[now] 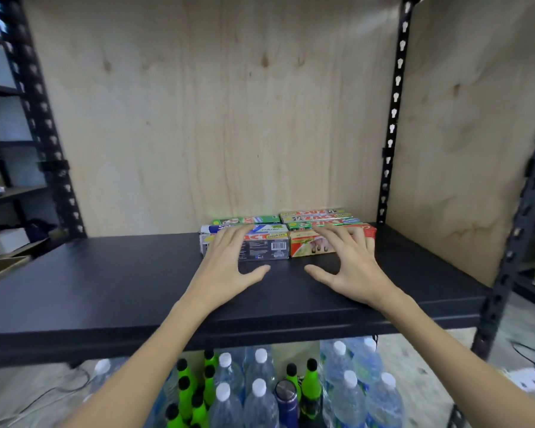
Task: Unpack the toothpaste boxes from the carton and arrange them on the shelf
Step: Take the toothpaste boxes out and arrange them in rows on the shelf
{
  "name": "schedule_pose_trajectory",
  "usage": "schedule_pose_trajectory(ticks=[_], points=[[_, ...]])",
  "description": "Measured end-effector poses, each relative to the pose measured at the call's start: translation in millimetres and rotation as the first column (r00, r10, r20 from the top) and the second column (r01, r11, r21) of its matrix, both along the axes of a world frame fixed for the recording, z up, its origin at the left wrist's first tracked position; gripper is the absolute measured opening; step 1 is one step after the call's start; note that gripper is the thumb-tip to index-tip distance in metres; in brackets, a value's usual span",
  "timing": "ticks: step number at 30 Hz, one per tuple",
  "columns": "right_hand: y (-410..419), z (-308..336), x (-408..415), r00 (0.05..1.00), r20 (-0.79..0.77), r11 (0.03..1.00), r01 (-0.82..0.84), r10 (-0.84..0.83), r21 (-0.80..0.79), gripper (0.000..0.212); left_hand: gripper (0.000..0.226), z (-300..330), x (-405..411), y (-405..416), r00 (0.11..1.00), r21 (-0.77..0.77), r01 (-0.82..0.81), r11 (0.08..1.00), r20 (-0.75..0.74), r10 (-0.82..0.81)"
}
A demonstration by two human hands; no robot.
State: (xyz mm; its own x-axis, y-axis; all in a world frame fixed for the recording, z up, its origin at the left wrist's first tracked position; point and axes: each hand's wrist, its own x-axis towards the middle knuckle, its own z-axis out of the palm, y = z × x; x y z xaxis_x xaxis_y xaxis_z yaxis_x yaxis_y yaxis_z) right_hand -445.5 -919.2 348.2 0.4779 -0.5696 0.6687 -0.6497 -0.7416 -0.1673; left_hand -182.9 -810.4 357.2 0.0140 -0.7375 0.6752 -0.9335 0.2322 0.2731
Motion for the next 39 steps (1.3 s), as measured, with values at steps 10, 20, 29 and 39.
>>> schedule_pose_trajectory(ticks=[10, 20, 29, 39], points=[[150, -69, 7, 0.960, 0.278, 0.997, -0.053, 0.035, 0.058, 0.063, 0.058, -86, -66, 128, 0.993, -0.179, -0.048, 0.983, -0.119, 0.026], [228, -200, 32, 0.913, 0.401, 0.959, -0.038, -0.082, 0.282, 0.066, 0.059, -214, -63, 194, 0.933, 0.052, -0.183, 0.982, -0.306, 0.190], [270, -358, 55, 0.971, 0.183, 0.804, 0.014, -0.152, 0.595, 0.065, 0.063, -366, -38, 239, 0.828, 0.445, -0.293, 0.846, -0.324, 0.458], [299, -506, 68, 0.978, -0.209, 0.568, 0.187, -0.028, 0.801, 0.072, 0.054, -496, -13, 295, 0.666, 0.812, -0.293, 0.505, -0.206, 0.717]])
